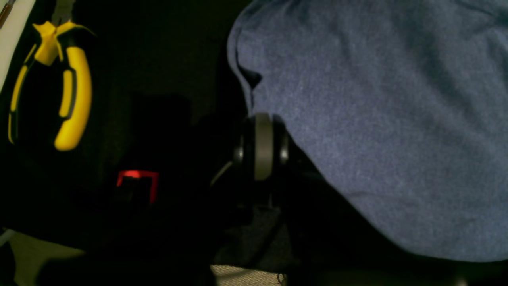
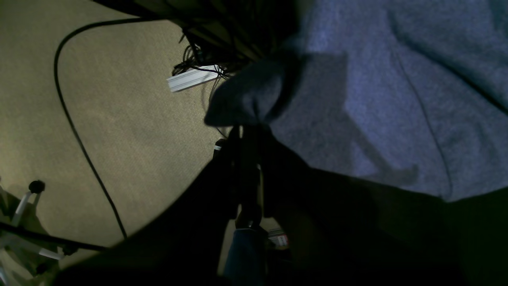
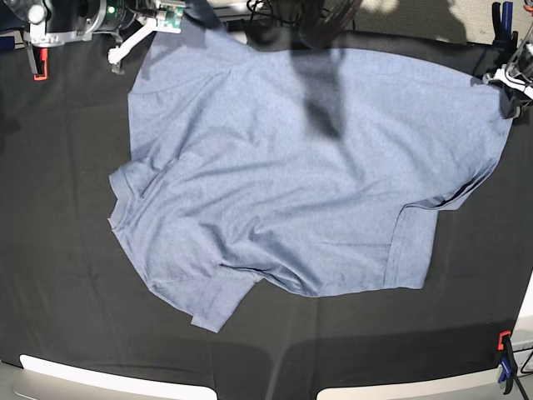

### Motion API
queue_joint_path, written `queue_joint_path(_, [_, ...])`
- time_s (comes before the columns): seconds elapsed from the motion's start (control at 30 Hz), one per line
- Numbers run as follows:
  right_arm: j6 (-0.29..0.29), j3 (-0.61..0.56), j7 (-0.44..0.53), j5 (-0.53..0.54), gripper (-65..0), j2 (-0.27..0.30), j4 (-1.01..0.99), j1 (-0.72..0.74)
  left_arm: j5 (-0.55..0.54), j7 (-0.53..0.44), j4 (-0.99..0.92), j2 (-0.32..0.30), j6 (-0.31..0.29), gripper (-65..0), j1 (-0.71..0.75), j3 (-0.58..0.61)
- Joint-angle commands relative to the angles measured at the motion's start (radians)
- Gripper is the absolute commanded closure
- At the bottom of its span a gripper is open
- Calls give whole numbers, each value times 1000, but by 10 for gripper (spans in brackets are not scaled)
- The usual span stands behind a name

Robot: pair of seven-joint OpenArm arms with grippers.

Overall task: Layout the t-shirt on the table in an organized manner, then fold the t-shirt properly
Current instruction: 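Release the sleeve and move the right gripper to the shirt shoulder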

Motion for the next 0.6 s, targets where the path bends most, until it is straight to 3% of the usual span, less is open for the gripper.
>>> queue_joint_path(0.0, [6, 5, 11, 17, -65, 11, 15, -3, -13, -23, 17, -17, -6, 0, 3, -10])
queue_joint_path(0.1, [6, 5, 12, 16, -225, 11, 15, -2, -13, -23, 17, -17, -6, 0, 2, -10])
queue_joint_path(0.17, [6, 5, 13, 8, -277, 11, 15, 6, -13, -23, 16, -17, -6, 0, 2, -10])
queue_joint_path(0.27, [6, 5, 17, 10, -276, -4, 15, 34, -13, -23, 16, -17, -5, 0, 3, -10])
queue_joint_path(0.37, [6, 5, 29, 44, -276, -56, 15, 68, -13, -23, 17, -17, -5, 0, 2, -10])
queue_joint_path(0.57, [6, 57, 44, 48, -276, -243, 15, 100, -13, -23, 17, -17, -6, 0, 0, -10])
